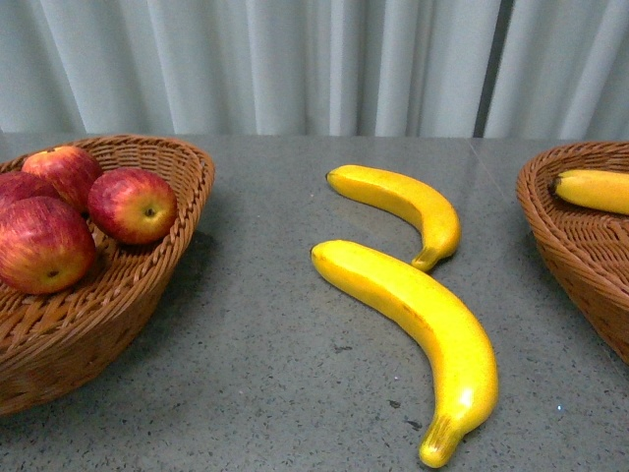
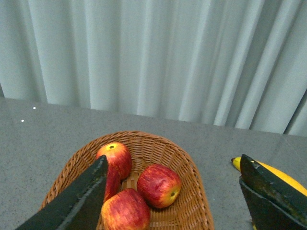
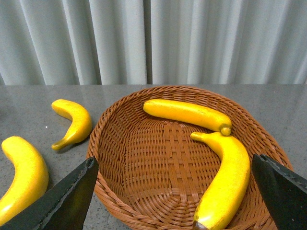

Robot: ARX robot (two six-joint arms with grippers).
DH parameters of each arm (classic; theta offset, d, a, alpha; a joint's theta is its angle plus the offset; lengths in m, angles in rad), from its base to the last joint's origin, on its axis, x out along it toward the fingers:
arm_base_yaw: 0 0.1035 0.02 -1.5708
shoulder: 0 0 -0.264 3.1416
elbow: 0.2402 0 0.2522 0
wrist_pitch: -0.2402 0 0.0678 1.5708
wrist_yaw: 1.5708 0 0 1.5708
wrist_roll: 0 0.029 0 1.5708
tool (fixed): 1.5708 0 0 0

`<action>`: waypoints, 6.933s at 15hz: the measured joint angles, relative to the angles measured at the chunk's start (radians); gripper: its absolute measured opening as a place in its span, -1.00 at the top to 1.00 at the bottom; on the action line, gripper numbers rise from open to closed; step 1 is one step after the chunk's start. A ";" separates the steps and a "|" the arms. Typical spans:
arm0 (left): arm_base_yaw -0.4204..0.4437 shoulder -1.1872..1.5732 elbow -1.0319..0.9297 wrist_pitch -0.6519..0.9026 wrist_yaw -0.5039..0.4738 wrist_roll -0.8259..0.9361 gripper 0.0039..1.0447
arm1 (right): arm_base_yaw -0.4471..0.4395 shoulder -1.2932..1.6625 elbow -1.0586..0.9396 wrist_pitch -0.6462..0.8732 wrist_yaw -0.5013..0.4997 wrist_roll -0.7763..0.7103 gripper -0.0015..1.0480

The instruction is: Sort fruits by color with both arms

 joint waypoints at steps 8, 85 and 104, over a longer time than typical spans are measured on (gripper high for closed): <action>0.239 -0.270 -0.312 0.021 0.287 0.069 0.98 | 0.000 0.000 0.000 0.000 0.000 0.000 -0.87; 0.368 -0.724 -0.439 -0.302 0.421 0.074 -0.88 | -0.154 1.445 0.769 0.042 -0.255 -0.715 0.28; 0.368 -0.724 -0.439 -0.302 0.421 0.074 -0.88 | 0.408 2.174 1.646 -0.171 -0.145 -0.385 -0.87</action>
